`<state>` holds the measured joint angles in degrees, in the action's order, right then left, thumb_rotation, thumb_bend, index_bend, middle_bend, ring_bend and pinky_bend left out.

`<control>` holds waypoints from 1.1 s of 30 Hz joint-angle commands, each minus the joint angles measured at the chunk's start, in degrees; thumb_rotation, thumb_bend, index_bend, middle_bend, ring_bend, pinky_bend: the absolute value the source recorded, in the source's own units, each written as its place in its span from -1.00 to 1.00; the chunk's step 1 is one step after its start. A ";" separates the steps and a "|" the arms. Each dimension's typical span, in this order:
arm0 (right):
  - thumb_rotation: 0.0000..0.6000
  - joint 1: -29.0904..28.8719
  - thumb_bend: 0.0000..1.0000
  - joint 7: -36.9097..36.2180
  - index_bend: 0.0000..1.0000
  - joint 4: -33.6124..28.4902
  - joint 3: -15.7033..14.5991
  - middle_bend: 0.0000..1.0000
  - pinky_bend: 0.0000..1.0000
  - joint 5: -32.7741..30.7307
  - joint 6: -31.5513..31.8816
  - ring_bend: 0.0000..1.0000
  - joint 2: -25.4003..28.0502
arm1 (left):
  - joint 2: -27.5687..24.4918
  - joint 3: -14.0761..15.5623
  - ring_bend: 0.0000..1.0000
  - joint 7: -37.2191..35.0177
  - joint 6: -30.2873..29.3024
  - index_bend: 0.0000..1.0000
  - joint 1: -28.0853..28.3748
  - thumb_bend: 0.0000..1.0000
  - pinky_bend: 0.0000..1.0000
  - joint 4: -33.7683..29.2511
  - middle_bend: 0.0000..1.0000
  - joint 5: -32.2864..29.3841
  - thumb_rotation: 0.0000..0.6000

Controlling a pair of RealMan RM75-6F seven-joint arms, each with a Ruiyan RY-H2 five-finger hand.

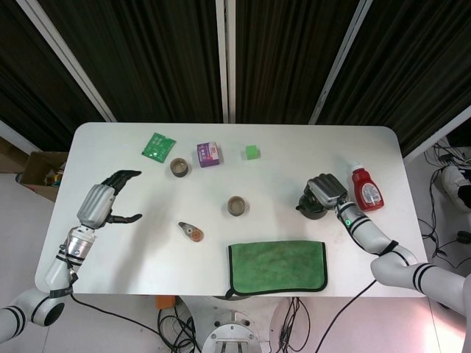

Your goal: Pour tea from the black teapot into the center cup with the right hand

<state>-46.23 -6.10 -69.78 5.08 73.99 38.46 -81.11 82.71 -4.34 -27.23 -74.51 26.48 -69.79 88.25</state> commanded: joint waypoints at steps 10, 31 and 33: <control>0.94 0.65 -0.65 -1.23 0.24 1.11 0.12 0.32 -0.28 0.48 0.49 0.00 -0.89 | 0.13 0.01 -0.67 0.03 0.21 -0.66 0.10 -0.87 -0.39 0.18 -0.63 -0.06 1.00; 0.56 1.78 -1.00 -1.96 0.16 3.04 0.74 0.29 -0.30 1.35 2.85 0.00 -2.81 | 0.18 0.03 -0.67 -0.22 0.19 -0.66 -0.04 -0.87 -0.39 0.47 -0.63 -0.22 1.00; 0.52 1.96 -1.00 -1.82 0.09 3.16 0.81 0.27 -0.31 1.74 3.66 -0.01 -2.87 | 0.19 0.02 -0.67 -0.27 0.20 -0.65 -0.01 -0.87 -0.39 0.53 -0.63 -0.20 1.00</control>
<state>-44.38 -8.01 -66.69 5.84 75.54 41.84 -83.93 82.90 -4.32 -27.50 -74.31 26.47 -69.26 88.05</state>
